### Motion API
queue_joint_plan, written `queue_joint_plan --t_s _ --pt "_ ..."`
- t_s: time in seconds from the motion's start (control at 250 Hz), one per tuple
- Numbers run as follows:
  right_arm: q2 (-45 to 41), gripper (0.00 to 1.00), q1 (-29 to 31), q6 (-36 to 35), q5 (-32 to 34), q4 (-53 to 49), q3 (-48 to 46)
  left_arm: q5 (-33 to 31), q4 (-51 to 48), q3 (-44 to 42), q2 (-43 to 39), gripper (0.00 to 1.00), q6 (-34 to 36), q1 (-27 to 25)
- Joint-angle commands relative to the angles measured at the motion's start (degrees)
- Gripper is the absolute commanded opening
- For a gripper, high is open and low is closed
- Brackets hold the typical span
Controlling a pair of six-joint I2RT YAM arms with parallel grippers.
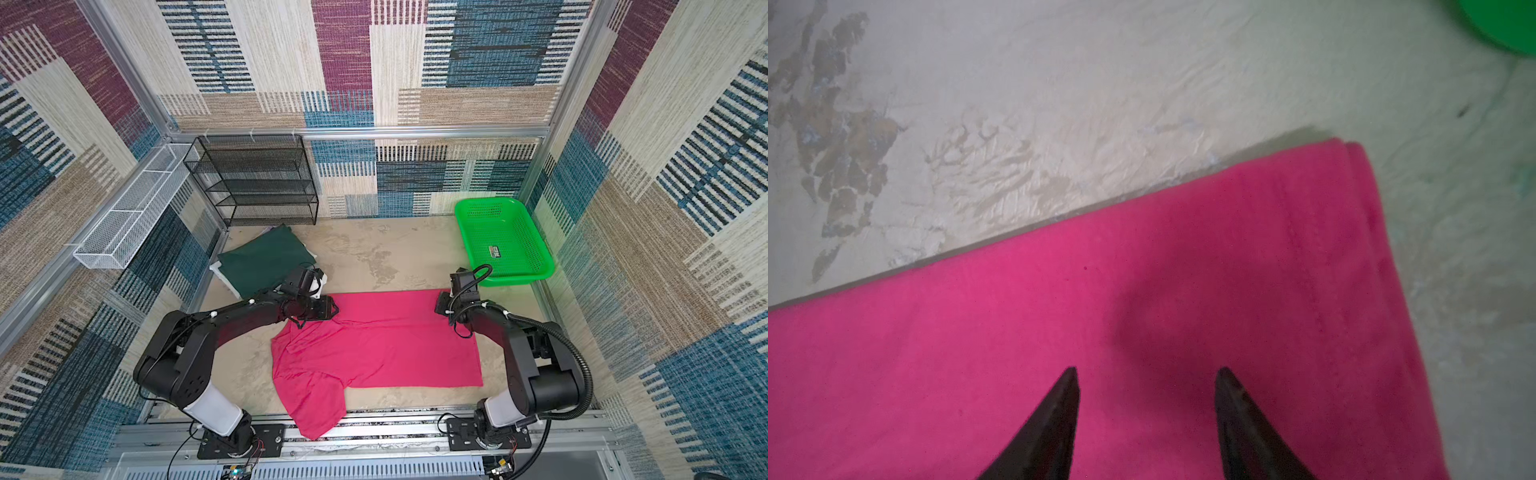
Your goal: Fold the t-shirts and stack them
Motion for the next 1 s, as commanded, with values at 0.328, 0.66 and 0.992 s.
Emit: queue_joint_plan --t_s 0.328,0.66,0.992 --pt "2.2 0.55 0.03 0.51 0.24 0.75 1.0 21.06 -12.45 -8.82 -14.5 0.34 5.62 -2.18" --pt "3.26 0.55 0.03 0.16 -0.95 1.03 1.53 7.69 -15.93 -1.46 -15.76 0.42 3.61 -2.1" --pt "1.8 0.55 0.03 -0.5 -0.25 0.12 0.74 -9.26 -27.06 3.77 -10.23 0.49 10.08 -7.22"
